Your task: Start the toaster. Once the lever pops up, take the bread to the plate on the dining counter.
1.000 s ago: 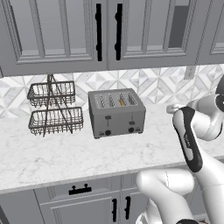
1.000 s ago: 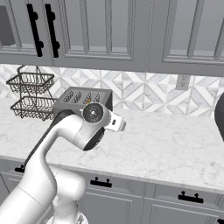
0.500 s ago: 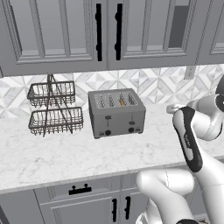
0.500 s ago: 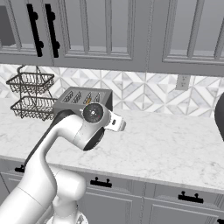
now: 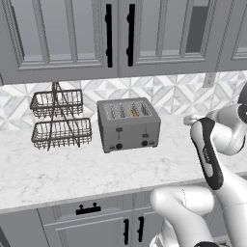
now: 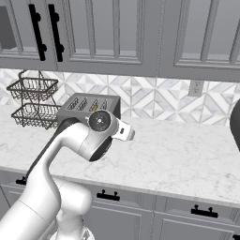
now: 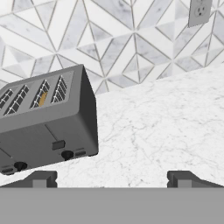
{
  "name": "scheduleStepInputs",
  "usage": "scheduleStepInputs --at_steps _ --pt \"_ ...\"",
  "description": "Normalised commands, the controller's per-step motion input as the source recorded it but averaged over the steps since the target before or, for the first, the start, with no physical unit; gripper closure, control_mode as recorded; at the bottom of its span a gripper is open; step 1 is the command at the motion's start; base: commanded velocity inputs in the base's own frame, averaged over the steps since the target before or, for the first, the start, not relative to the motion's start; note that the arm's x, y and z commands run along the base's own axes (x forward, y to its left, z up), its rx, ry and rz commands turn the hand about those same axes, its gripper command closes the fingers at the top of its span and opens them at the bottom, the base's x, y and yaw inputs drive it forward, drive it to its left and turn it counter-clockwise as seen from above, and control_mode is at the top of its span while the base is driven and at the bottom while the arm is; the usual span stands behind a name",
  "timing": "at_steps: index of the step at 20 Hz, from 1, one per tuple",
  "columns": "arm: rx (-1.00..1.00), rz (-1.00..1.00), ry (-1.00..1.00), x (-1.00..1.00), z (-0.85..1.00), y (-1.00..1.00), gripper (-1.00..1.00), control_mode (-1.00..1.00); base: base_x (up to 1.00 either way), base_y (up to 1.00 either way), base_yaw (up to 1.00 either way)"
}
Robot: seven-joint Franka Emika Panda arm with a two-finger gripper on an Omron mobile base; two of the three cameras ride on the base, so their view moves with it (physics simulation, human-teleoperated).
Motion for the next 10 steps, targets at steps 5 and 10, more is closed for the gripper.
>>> scheduleStepInputs --at_steps 5,10 --pt "0.0 0.0 0.0 0.0 0.0 0.0 -1.0 -1.0 0.0 0.0 0.0" --pt "0.0 0.0 0.0 0.0 0.0 0.0 -1.0 -1.0 0.0 0.0 0.0"
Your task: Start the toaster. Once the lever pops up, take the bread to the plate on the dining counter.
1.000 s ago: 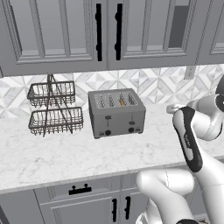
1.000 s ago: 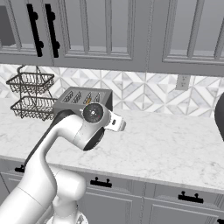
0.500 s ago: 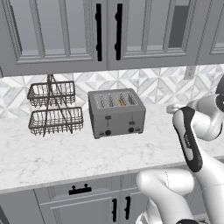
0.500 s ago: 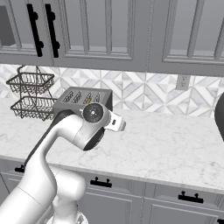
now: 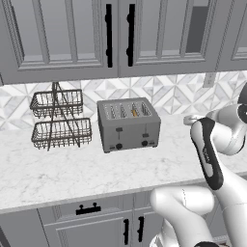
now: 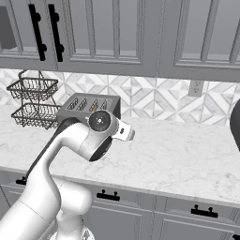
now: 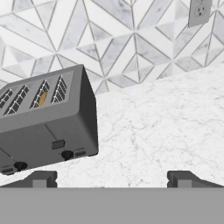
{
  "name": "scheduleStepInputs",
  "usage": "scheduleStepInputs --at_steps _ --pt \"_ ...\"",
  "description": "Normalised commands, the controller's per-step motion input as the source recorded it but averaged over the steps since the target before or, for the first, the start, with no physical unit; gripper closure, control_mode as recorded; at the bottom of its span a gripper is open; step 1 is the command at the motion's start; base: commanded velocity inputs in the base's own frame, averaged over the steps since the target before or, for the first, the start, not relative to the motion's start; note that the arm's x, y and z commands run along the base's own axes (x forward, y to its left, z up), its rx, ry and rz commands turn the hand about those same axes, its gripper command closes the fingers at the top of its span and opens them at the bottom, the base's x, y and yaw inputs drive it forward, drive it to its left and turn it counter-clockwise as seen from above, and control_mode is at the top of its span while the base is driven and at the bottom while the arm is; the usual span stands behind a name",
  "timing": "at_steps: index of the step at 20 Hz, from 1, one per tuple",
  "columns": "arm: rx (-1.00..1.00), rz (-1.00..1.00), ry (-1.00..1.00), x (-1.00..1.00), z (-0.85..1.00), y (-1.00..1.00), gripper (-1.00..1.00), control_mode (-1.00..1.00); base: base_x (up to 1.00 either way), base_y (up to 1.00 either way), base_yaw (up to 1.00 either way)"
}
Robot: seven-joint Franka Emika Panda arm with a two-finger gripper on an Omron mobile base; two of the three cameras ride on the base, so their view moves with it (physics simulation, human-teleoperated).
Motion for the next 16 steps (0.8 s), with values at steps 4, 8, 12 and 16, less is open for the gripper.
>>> scheduleStepInputs --at_steps 4,8,12,16 --pt "0.0 0.0 0.0 0.0 0.0 0.0 -1.0 -1.0 0.0 0.0 0.0" --pt "0.0 0.0 0.0 0.0 0.0 0.0 -1.0 -1.0 0.0 0.0 0.0" --pt "0.0 0.0 0.0 0.0 0.0 0.0 -1.0 -1.0 0.0 0.0 0.0" --pt "0.0 0.0 0.0 0.0 0.0 0.0 -1.0 -1.0 0.0 0.0 0.0"
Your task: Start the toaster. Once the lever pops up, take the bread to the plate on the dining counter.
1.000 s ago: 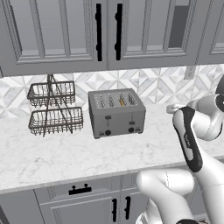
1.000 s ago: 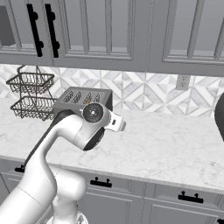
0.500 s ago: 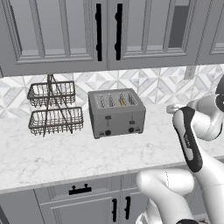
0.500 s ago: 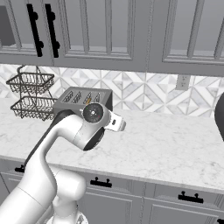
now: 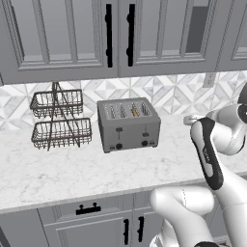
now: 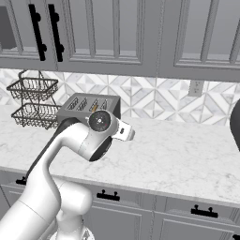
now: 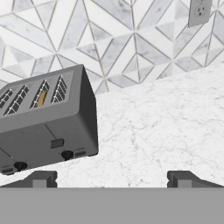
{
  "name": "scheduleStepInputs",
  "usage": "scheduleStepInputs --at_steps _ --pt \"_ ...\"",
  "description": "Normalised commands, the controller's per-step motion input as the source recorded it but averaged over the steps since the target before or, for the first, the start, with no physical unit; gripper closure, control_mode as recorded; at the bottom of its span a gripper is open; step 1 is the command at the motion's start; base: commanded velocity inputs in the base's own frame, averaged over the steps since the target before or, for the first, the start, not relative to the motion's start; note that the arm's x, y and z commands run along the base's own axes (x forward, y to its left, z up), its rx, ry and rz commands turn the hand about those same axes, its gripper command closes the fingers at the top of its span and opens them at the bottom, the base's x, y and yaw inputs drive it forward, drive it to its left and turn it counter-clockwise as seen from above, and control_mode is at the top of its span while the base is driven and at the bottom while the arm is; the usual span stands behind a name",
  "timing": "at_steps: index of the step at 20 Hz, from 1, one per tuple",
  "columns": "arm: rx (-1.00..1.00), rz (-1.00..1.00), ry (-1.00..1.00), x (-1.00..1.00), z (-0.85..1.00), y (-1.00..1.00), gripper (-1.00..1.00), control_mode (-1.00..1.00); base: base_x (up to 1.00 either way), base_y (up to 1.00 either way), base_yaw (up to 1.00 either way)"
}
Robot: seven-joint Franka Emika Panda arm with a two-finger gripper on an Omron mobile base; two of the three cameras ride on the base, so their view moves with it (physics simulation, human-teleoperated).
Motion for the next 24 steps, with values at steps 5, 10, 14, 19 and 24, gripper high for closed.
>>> scheduleStepInputs --at_steps 5,10,14,19,24 --pt "0.0 0.0 0.0 0.0 0.0 0.0 -1.0 -1.0 0.0 0.0 0.0" --pt "0.0 0.0 0.0 0.0 0.0 0.0 -1.0 -1.0 0.0 0.0 0.0" --pt "0.0 0.0 0.0 0.0 0.0 0.0 -1.0 -1.0 0.0 0.0 0.0" --pt "0.0 0.0 0.0 0.0 0.0 0.0 -1.0 -1.0 0.0 0.0 0.0" --pt "0.0 0.0 0.0 0.0 0.0 0.0 -1.0 -1.0 0.0 0.0 0.0"
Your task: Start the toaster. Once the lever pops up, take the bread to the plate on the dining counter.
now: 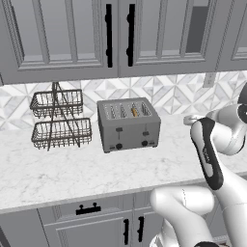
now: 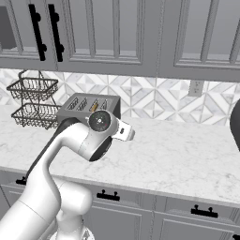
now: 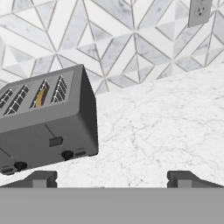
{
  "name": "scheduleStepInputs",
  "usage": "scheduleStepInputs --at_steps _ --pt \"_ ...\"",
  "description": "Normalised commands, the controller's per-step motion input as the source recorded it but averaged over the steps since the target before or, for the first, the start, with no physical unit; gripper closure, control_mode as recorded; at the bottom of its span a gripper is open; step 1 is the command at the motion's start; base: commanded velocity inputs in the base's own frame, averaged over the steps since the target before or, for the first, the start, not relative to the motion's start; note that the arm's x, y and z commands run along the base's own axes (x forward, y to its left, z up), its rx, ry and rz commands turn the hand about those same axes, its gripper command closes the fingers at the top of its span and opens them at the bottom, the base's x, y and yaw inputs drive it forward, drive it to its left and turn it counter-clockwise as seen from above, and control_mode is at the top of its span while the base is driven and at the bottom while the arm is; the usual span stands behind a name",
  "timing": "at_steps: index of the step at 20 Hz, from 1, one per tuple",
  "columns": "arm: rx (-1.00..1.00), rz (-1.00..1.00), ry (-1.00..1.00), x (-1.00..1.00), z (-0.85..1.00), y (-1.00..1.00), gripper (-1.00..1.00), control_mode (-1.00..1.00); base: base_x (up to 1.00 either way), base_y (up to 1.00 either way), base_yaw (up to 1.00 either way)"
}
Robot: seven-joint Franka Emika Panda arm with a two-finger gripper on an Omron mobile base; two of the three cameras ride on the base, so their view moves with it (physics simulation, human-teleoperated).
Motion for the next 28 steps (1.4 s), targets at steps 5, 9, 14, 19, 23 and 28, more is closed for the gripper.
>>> scheduleStepInputs --at_steps 5,9,14,19,23,28 --pt "0.0 0.0 0.0 0.0 0.0 0.0 -1.0 -1.0 0.0 0.0 0.0" --pt "0.0 0.0 0.0 0.0 0.0 0.0 -1.0 -1.0 0.0 0.0 0.0" --pt "0.0 0.0 0.0 0.0 0.0 0.0 -1.0 -1.0 0.0 0.0 0.0" --pt "0.0 0.0 0.0 0.0 0.0 0.0 -1.0 -1.0 0.0 0.0 0.0" --pt "0.0 0.0 0.0 0.0 0.0 0.0 -1.0 -1.0 0.0 0.0 0.0" --pt "0.0 0.0 0.0 0.0 0.0 0.0 -1.0 -1.0 0.0 0.0 0.0"
